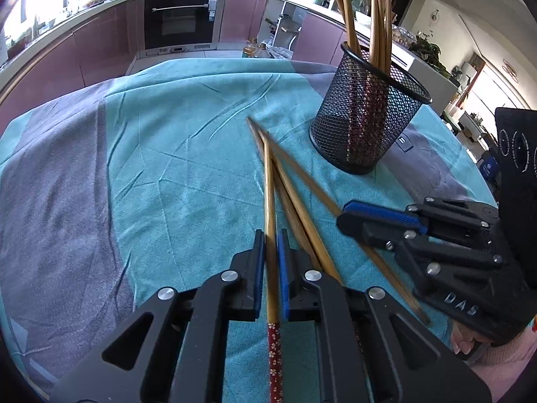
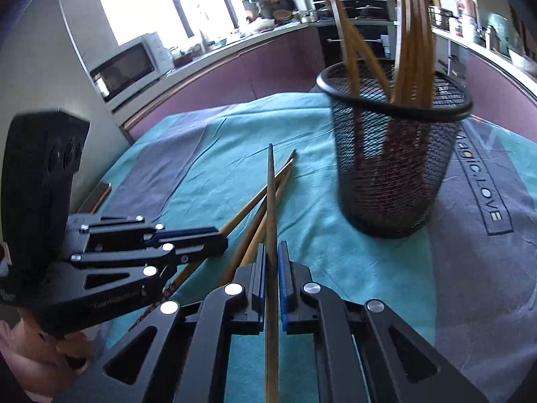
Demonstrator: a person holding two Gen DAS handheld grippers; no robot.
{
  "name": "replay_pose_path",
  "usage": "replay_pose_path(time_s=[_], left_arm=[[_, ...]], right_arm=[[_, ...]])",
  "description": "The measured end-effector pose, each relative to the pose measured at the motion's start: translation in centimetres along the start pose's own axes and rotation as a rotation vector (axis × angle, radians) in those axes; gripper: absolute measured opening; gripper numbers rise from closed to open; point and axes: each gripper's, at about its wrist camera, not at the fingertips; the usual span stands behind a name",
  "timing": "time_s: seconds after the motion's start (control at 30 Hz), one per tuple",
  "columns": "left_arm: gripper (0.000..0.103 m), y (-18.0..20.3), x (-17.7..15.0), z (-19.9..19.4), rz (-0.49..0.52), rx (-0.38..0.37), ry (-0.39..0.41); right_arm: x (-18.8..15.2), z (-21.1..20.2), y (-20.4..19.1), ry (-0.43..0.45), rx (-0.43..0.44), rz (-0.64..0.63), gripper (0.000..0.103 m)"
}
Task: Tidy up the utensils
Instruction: 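Close the left gripper on one chopstick while the right gripper grasps another, then lift both held chopsticks upright and carry them above the mesh cup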
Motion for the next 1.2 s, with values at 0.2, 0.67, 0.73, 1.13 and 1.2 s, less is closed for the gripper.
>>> replay_pose_path(time_s=[0.2, 0.67, 0.73, 1.13, 1.2], left_arm=[[0.008, 0.1, 0.6, 0.6, 0.017, -0.001, -0.021], [0.007, 0.6, 1.5, 0.1, 0.010, -0.020, -0.007], [0.007, 0.8, 1.6, -0.8, 0.016, -0.030, 0.011], [0.007, 2.3, 2.7, -6.9, 0.050, -0.146, 0.127], [0.007, 2.5, 2.8, -7.9, 0.059, -0.152, 0.147]], right_arm=[[0.1, 0.9, -0.1, -0.037, -0.005, -0.015, 0.010], [1.0, -1.1, 0.3, 0.024, 0.041, -0.012, 0.006], [1.3, -2.2, 0.4, 0.053, 0.042, -0.014, 0.006], [2.3, -7.2, 1.2, 0.175, 0.020, -0.031, 0.006], [2.5, -7.7, 1.4, 0.193, 0.014, -0.030, 0.006]])
Point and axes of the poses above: each gripper's, at about its wrist camera, not at the fingertips, and z roughly the way its jaws point, y to its right, x to its top, and after that the axes turned 5 degrees about -z, right-handed
